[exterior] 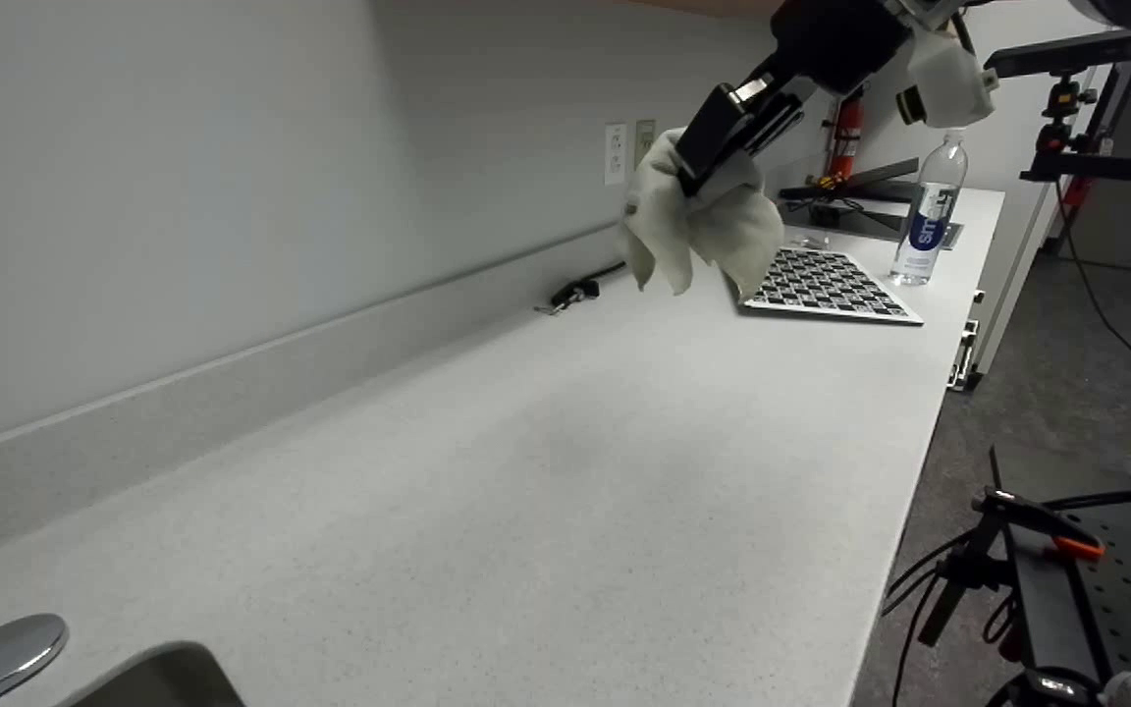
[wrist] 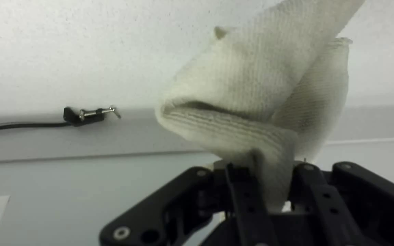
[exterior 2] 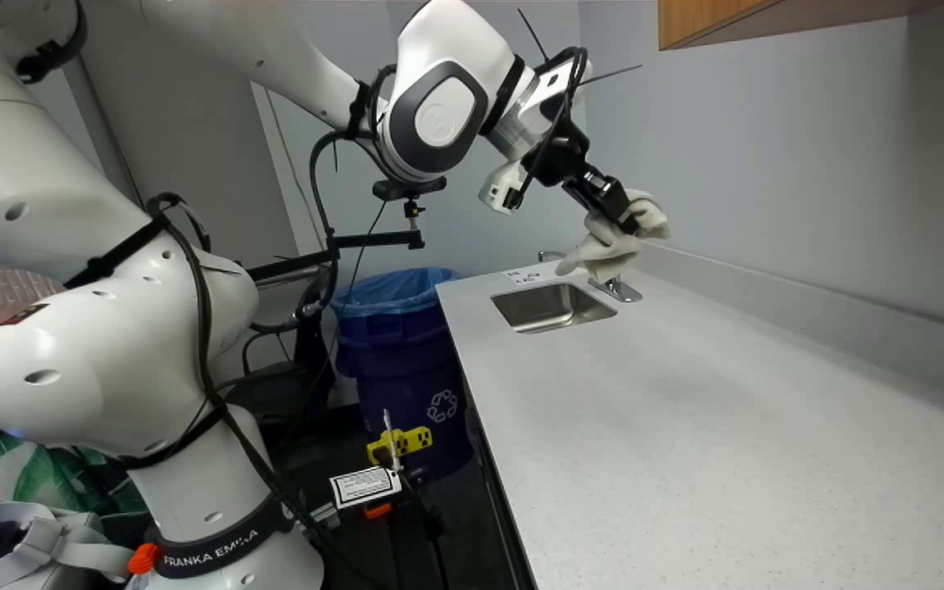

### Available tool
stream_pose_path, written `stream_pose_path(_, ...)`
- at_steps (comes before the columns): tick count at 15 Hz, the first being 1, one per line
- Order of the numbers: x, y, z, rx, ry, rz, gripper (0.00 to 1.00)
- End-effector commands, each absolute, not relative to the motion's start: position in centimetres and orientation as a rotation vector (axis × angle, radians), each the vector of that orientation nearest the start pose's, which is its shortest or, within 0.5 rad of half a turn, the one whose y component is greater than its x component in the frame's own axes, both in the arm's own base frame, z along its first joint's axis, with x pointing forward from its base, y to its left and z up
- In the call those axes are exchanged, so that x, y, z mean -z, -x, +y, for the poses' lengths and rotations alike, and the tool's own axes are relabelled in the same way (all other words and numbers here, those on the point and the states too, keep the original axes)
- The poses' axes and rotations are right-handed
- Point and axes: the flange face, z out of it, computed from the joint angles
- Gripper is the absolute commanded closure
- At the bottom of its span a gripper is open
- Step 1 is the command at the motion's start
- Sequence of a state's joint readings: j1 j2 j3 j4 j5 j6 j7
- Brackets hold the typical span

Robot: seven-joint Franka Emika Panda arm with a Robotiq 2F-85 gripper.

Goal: Get the white cloth from the countertop, use it to wipe the cabinet on top, then put it back on the table

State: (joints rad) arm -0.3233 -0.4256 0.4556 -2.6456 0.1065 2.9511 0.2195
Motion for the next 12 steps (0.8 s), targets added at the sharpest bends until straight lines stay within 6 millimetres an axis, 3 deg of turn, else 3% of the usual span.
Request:
stream_pose_path(1, -45.0, -44.5, 5.2, 0.883, 3.019, 0.002, 0.97)
stream_pose_path(6, -45.5, -44.7, 3.0, 0.758, 3.063, -0.143, 0.97)
stream_pose_path(7, -45.6, -44.9, 2.7, 0.76, 3.066, -0.156, 0.62)
stream_pose_path(9, -45.9, -45.2, 2.2, 0.77, 3.067, -0.173, 0.54)
stream_pose_path(12, -46.1, -45.5, 1.8, 0.783, 3.063, -0.175, 0.32)
